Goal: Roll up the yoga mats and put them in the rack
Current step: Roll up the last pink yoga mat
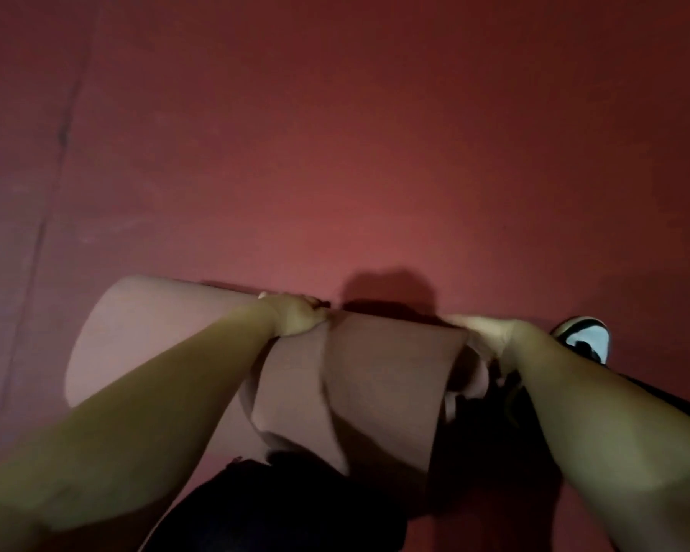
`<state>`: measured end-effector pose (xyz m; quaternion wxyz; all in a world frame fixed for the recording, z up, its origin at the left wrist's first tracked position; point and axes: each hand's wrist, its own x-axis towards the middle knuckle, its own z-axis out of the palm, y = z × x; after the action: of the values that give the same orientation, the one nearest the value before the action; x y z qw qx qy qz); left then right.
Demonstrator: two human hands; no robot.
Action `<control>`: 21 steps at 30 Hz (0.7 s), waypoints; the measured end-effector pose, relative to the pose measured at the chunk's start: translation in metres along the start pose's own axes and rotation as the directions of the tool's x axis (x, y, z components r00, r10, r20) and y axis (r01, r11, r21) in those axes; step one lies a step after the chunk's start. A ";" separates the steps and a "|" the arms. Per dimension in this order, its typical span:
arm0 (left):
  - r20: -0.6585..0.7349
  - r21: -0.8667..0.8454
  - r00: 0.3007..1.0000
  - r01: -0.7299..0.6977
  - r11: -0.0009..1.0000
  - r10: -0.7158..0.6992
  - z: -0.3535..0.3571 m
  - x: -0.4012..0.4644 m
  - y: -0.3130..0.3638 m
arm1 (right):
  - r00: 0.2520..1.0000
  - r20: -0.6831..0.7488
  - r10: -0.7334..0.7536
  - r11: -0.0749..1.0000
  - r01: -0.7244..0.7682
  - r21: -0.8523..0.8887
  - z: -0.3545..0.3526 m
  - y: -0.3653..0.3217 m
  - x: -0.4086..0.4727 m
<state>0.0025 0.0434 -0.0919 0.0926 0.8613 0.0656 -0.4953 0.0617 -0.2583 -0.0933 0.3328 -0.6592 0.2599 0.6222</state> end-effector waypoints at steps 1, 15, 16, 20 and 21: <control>-0.024 -0.025 0.999 0.021 0.999 -0.022 0.000 -0.001 -0.003 | 0.998 0.058 -0.024 0.999 0.022 0.039 -0.009 0.001 0.007; -0.320 -0.362 0.920 0.101 0.927 -0.226 -0.014 -0.062 0.003 | 0.845 -0.349 -0.406 0.902 0.433 -0.001 0.014 -0.029 -0.082; -0.350 -0.390 0.908 0.081 0.917 -0.229 -0.018 -0.069 0.005 | 0.748 -0.423 -0.511 0.845 0.529 -0.085 0.012 -0.042 -0.094; -0.531 -0.436 0.830 -0.097 0.895 -0.168 -0.052 -0.110 0.026 | 0.282 -0.535 -0.796 0.531 0.750 -0.395 -0.009 -0.108 -0.170; -0.593 -0.444 0.792 -0.168 0.880 -0.148 -0.066 -0.124 0.033 | 0.171 -0.531 -0.830 0.444 0.779 -0.443 -0.015 -0.122 -0.198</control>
<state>0.0025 0.0233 0.0509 0.2770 0.9250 0.2065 -0.1584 0.1457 -0.2051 0.1179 0.4629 -0.8829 -0.0461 0.0648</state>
